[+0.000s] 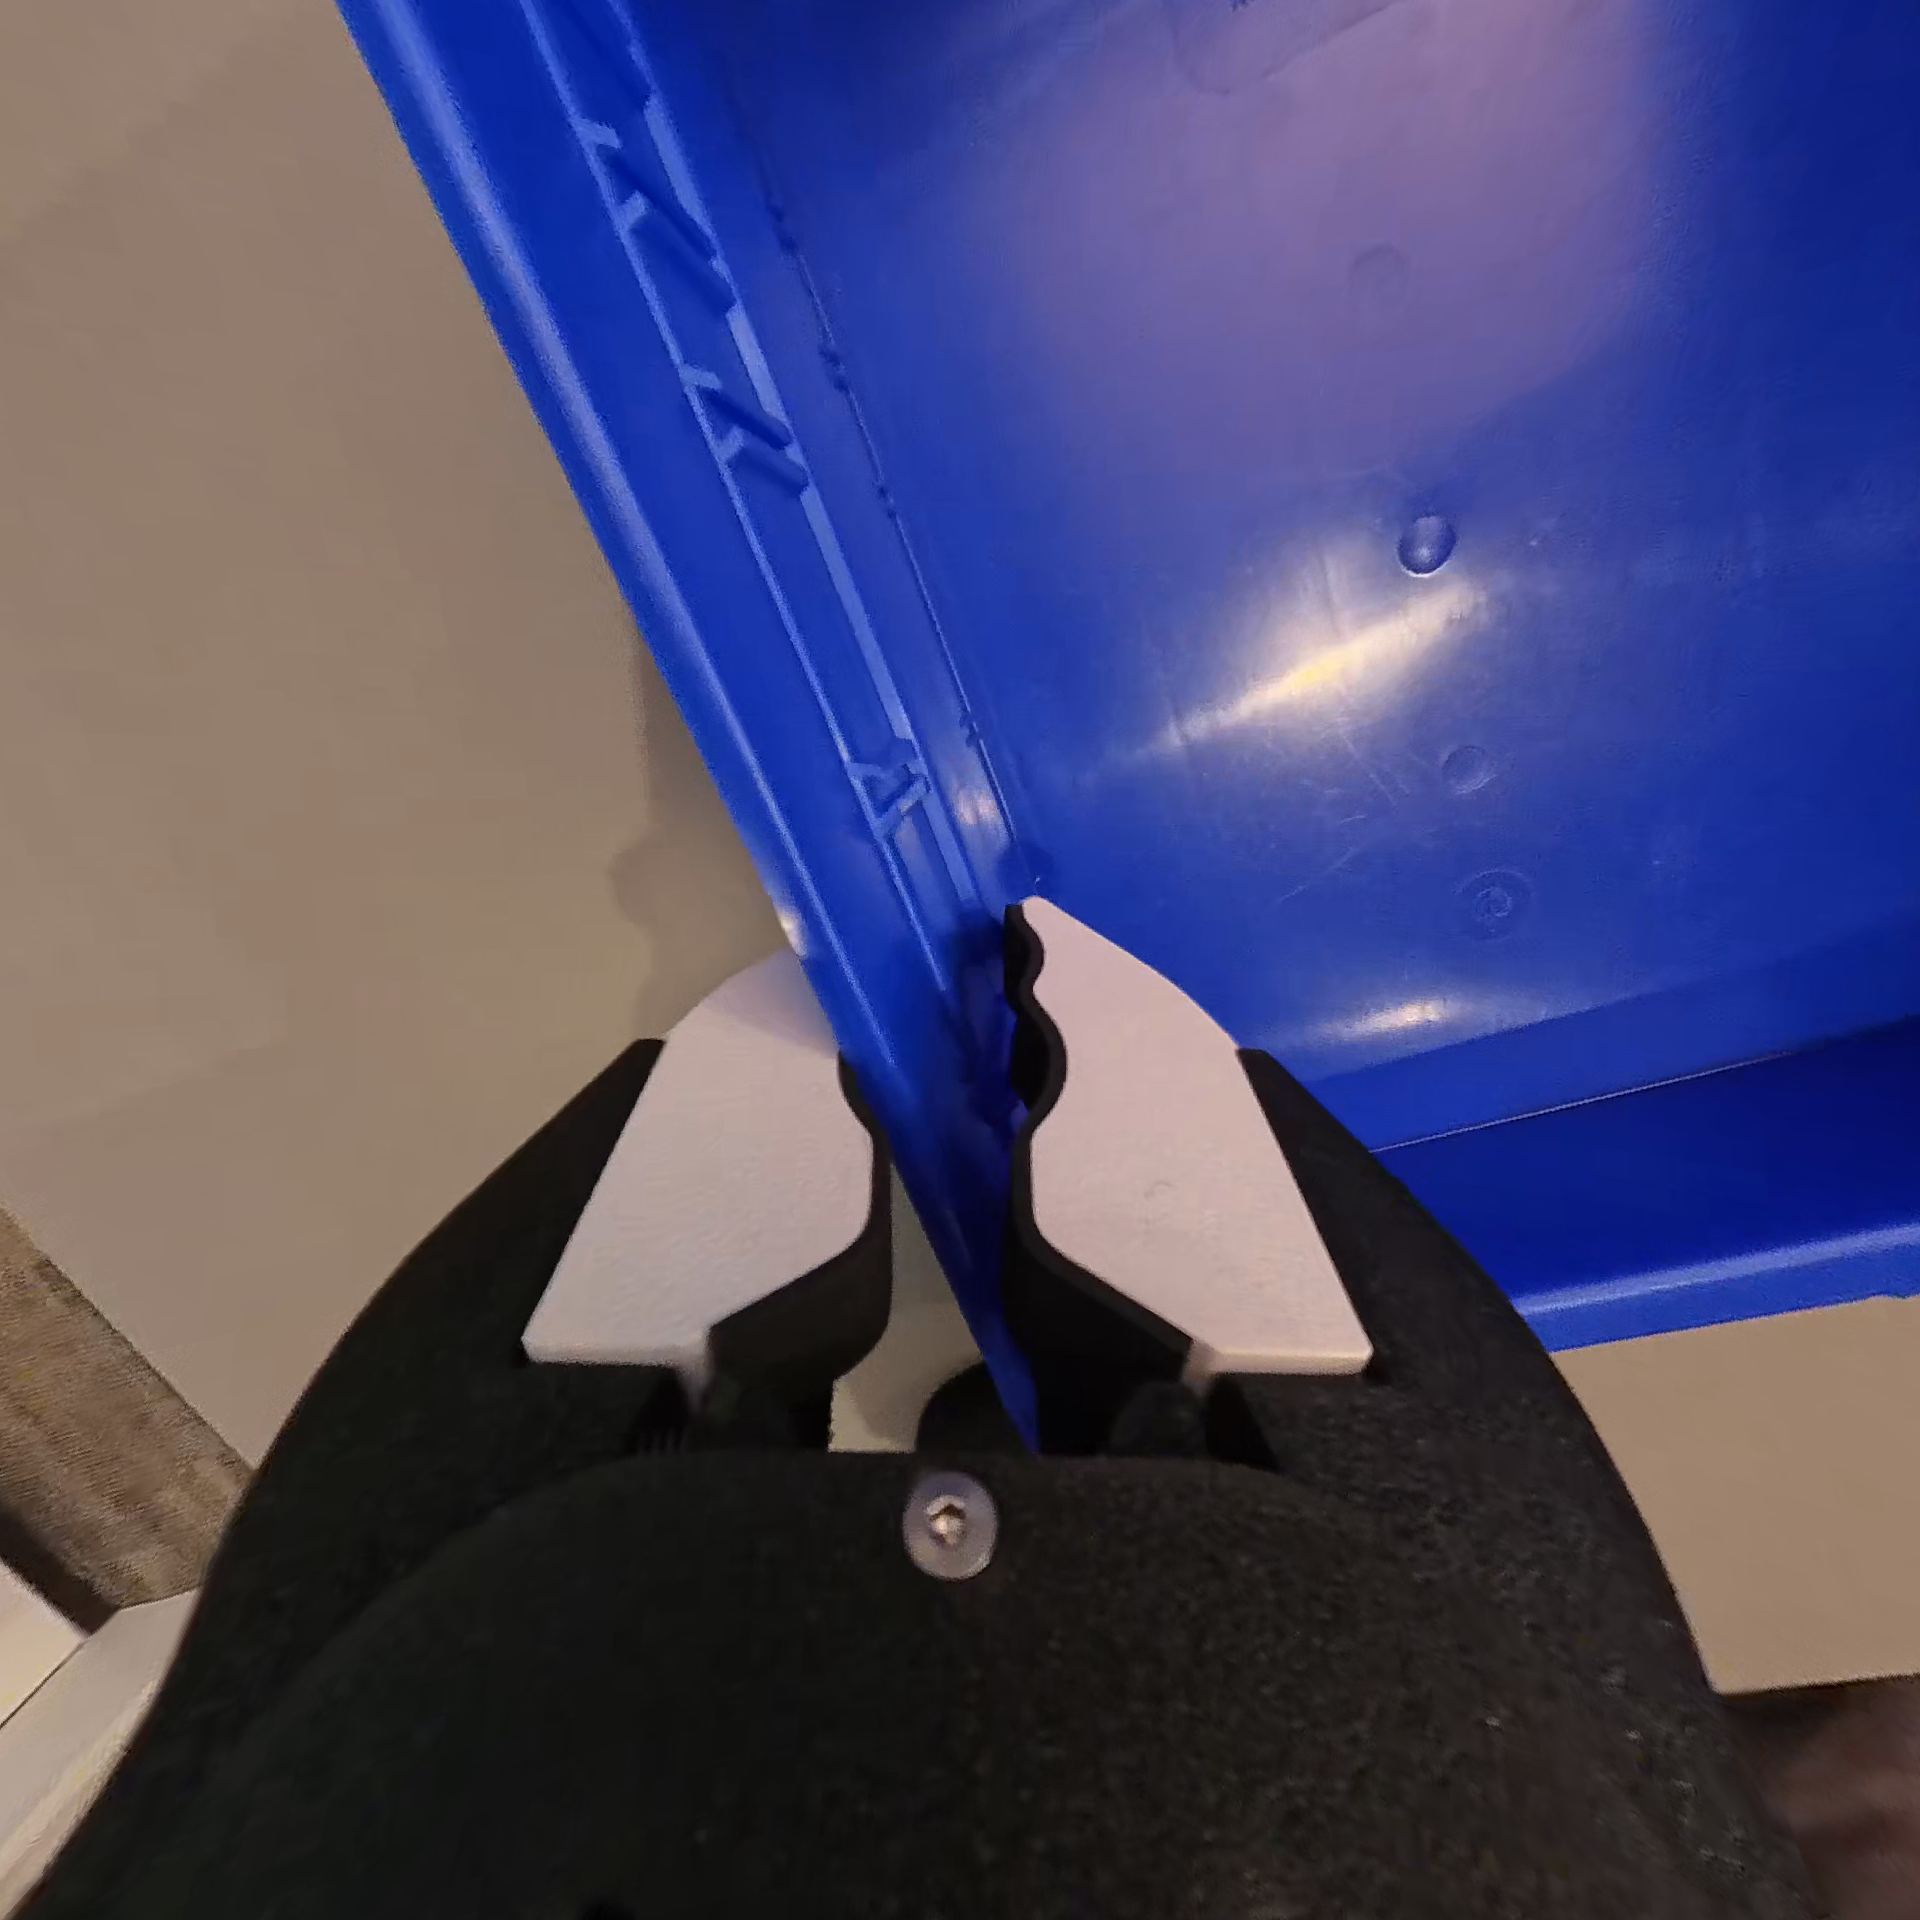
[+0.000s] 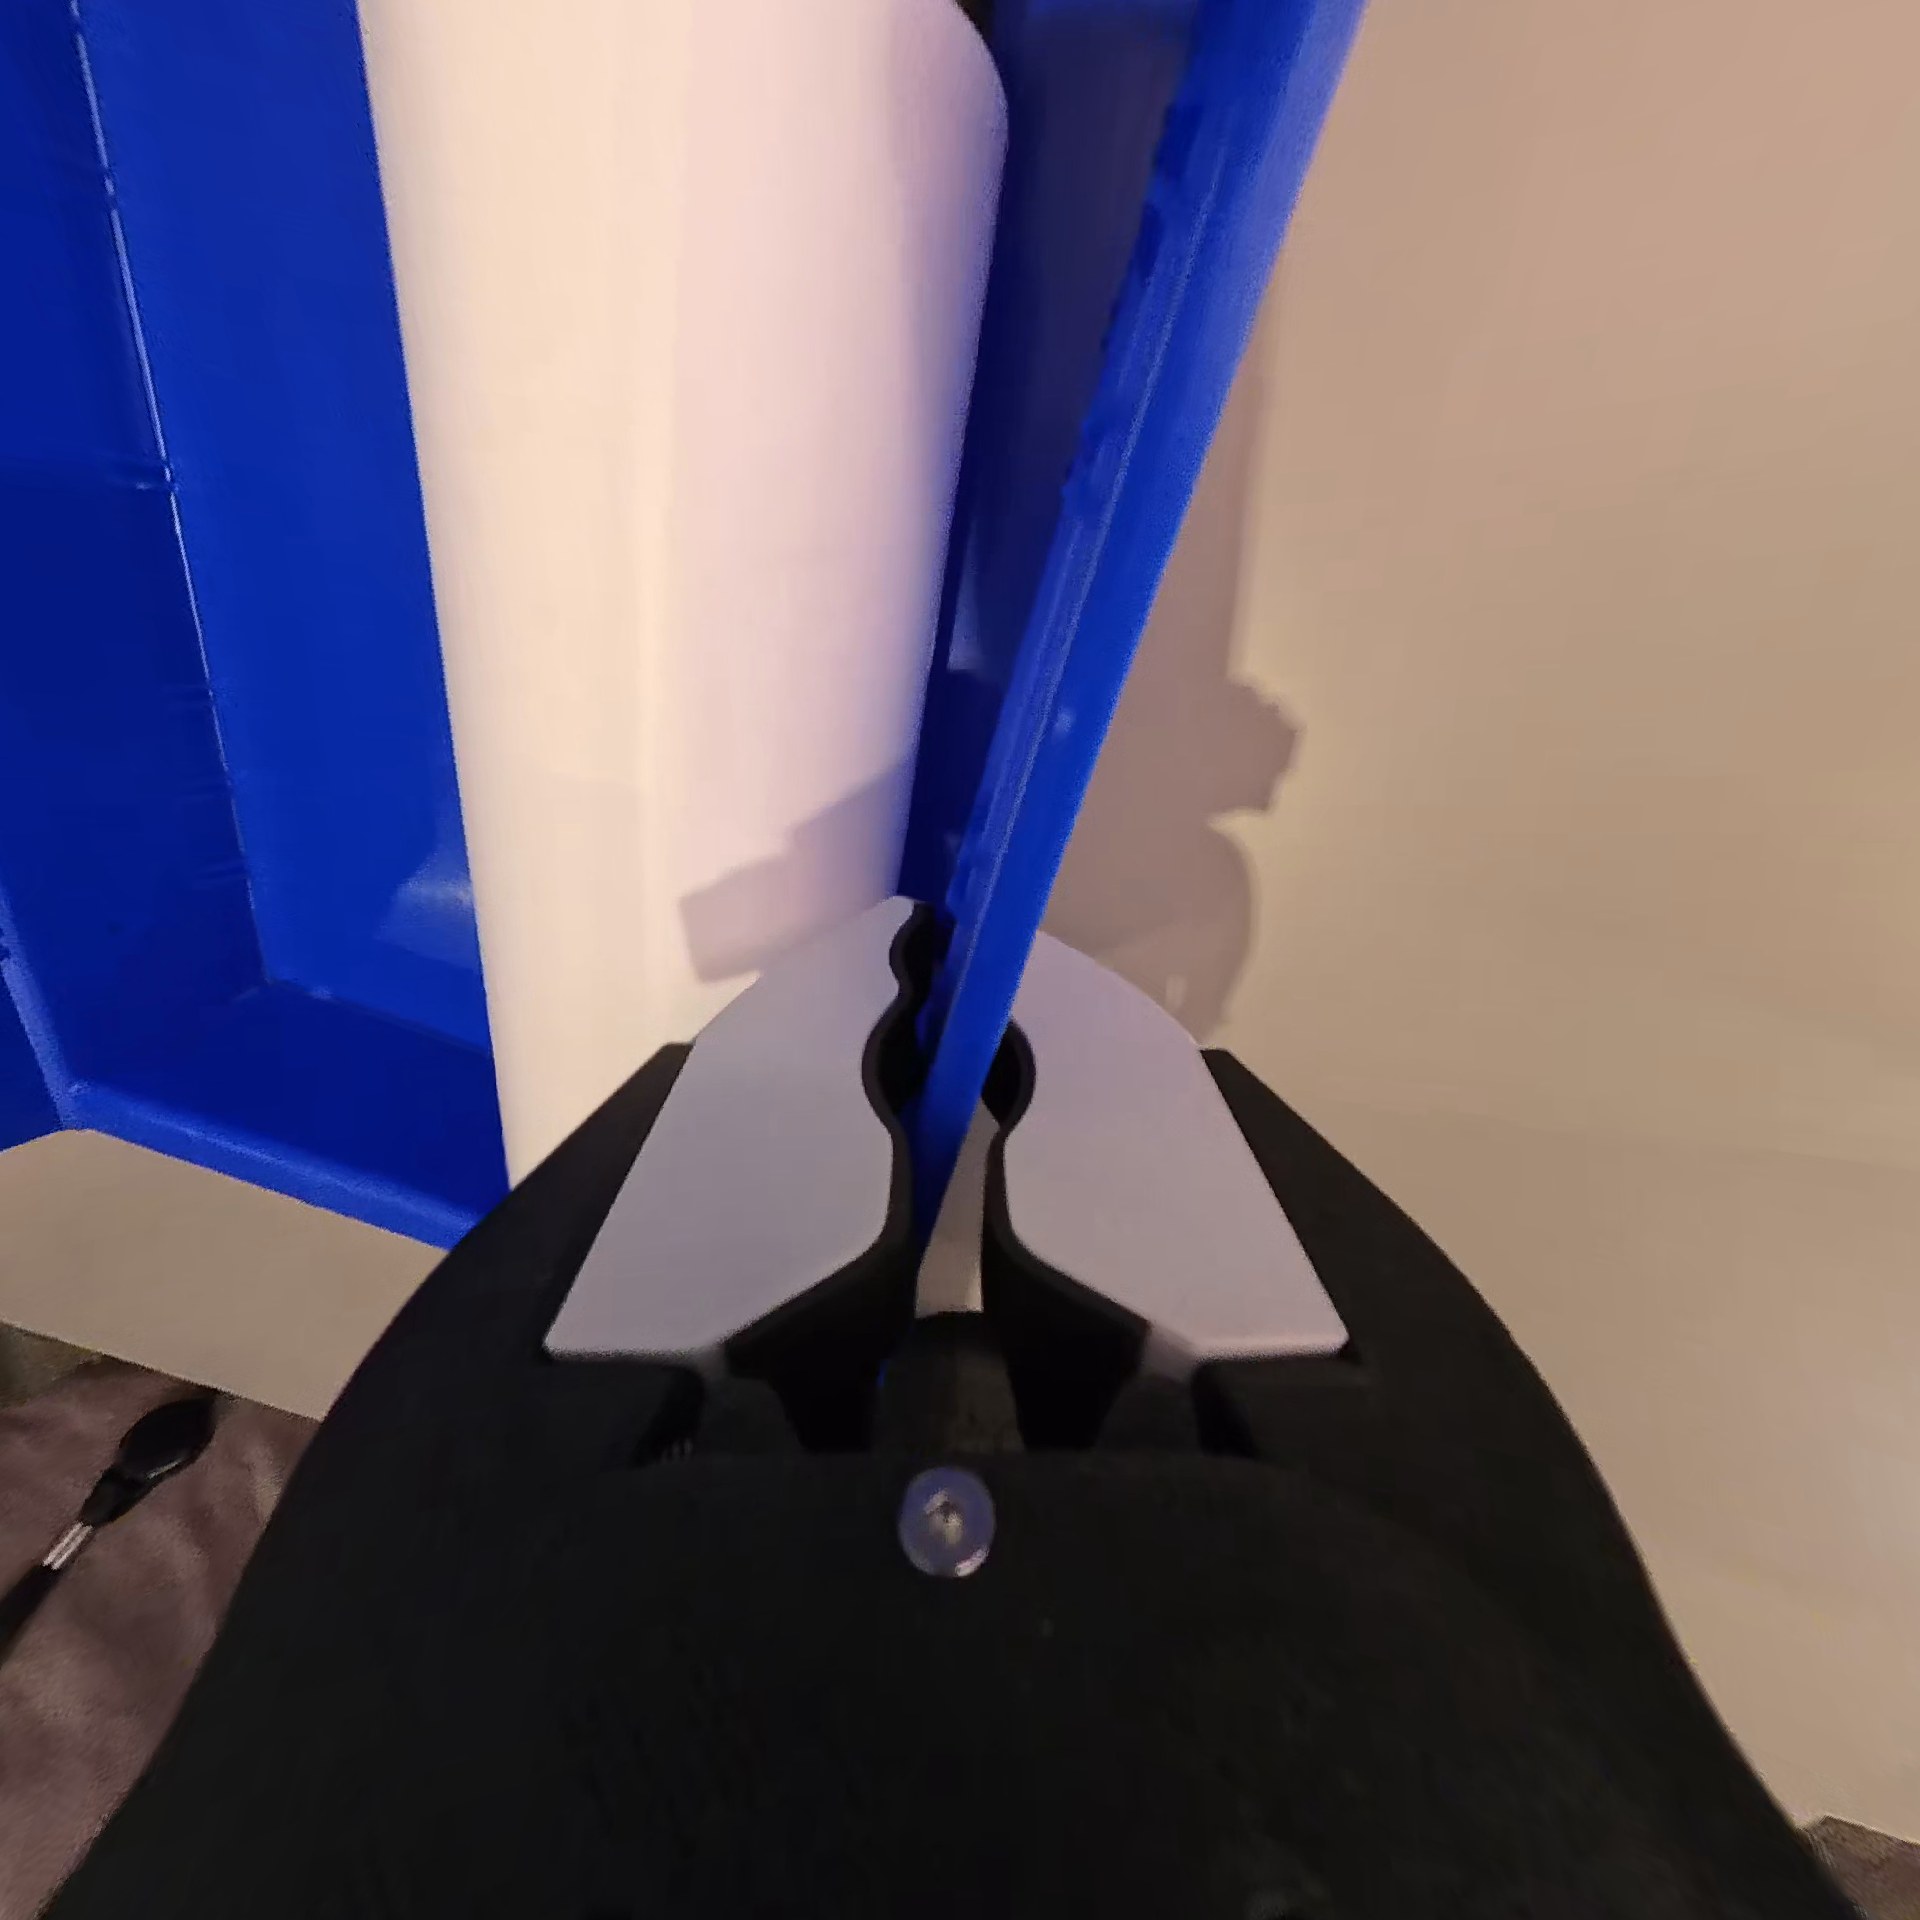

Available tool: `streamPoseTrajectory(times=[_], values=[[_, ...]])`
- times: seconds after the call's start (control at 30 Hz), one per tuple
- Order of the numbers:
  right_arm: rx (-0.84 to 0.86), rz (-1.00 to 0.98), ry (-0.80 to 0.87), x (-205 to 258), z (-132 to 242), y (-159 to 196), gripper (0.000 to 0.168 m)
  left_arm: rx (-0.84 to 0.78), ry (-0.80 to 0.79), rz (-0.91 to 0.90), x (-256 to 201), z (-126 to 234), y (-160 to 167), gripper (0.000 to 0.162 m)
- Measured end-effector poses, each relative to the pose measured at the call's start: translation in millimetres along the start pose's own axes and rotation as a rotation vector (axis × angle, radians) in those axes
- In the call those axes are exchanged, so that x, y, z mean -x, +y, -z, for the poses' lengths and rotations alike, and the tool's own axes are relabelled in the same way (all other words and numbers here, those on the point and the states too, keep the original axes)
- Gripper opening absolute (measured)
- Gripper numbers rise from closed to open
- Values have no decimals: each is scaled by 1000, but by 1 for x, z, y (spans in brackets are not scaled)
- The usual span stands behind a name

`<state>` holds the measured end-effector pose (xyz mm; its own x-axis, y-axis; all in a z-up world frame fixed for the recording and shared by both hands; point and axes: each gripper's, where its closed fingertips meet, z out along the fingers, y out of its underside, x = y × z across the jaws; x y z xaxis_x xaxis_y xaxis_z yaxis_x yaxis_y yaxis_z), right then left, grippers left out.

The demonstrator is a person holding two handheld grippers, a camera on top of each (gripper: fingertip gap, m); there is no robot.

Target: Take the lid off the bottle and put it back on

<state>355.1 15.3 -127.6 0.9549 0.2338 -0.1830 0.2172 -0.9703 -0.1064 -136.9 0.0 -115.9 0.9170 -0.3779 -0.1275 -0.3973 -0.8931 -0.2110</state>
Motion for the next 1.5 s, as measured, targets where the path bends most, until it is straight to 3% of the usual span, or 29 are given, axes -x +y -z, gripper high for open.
streamPoseTrajectory(times=[0.2,0.5,0.67,0.77,0.97,1.17,1.33,1.5], values=[[48,61,-40,33,-6,-1,11,-9,-13,-70,-38,2,-11,22],[76,46,72,19,-13,-30,28,11,-53,-83,-55,4,-9,30],[155,14,117,-3,-23,-31,19,-3,-77,-203,-74,3,-12,64],[186,-45,58,-13,-21,-26,7,-32,-34,-279,-96,4,-16,71],[221,-81,33,-42,-14,-15,6,-169,214,-311,-131,15,-36,75],[221,-95,69,-70,7,-8,7,-491,126,-313,-108,73,-71,84],[246,-93,112,-76,41,-9,7,-570,134,-210,-61,120,-56,84],[150,-54,128,-54,81,-46,6,-651,123,-78,-10,150,-39,82]])
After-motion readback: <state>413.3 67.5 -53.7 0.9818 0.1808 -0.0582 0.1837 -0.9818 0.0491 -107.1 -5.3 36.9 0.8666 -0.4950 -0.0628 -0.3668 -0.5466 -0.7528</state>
